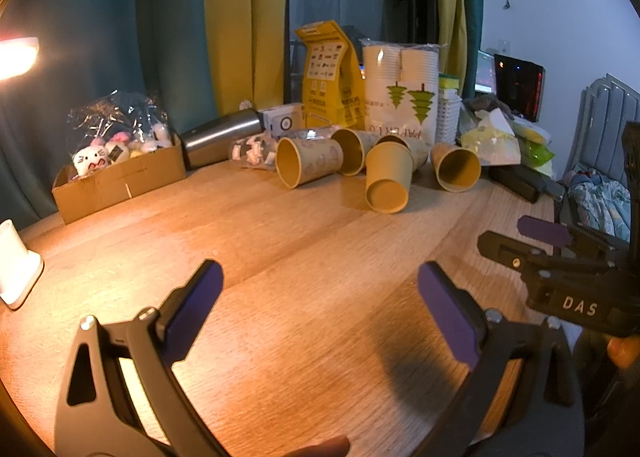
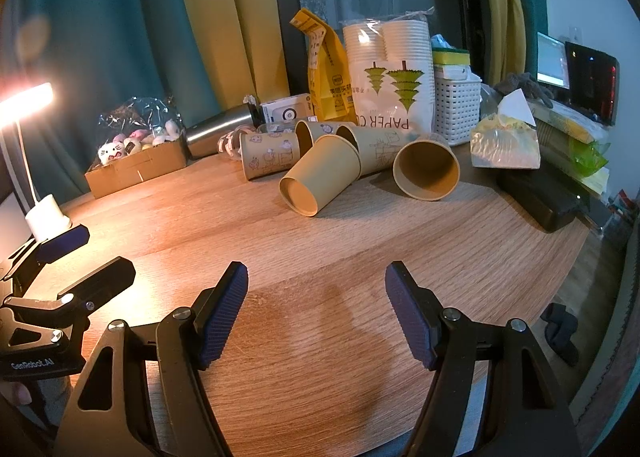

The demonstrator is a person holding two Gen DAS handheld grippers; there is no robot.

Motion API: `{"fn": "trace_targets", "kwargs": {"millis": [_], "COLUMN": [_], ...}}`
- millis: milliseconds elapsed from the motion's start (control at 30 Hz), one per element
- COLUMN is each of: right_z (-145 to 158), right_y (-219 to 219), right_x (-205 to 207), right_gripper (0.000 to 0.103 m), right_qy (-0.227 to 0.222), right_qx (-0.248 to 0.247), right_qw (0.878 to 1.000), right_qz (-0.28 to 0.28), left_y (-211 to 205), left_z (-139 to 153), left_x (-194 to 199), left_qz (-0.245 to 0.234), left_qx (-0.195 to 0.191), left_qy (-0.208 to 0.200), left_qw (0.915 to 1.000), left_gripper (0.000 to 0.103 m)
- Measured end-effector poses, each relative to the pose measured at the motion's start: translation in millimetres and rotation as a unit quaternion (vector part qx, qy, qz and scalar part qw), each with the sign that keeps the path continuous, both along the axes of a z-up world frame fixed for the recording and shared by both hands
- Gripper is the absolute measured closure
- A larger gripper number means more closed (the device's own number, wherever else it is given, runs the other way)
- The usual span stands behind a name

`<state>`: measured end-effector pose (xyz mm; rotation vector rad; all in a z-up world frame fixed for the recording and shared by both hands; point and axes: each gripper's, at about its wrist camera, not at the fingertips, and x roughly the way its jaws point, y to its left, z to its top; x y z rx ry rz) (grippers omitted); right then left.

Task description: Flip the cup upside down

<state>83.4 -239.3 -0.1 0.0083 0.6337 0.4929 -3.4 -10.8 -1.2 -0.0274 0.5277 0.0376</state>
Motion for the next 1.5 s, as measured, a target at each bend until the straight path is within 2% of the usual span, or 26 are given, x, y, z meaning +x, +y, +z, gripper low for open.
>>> {"fn": "trace_targets", "kwargs": {"millis": [1500], "right_z": [0.2], "right_y": [-1.4], "right_x": [0.0], "right_gripper": [0.029], "right_qy": [0.001], "right_qx": [0.004], "right_qw": [1.0], "right_qz": [0.0], "left_y": [1.1], "left_z": [1.6], "left_x": [2.2], "left_qz": [0.004], "left_qx": [0.001], "left_qy": [0.007], "left_qw": [1.0], "left_gripper": [0.004]}}
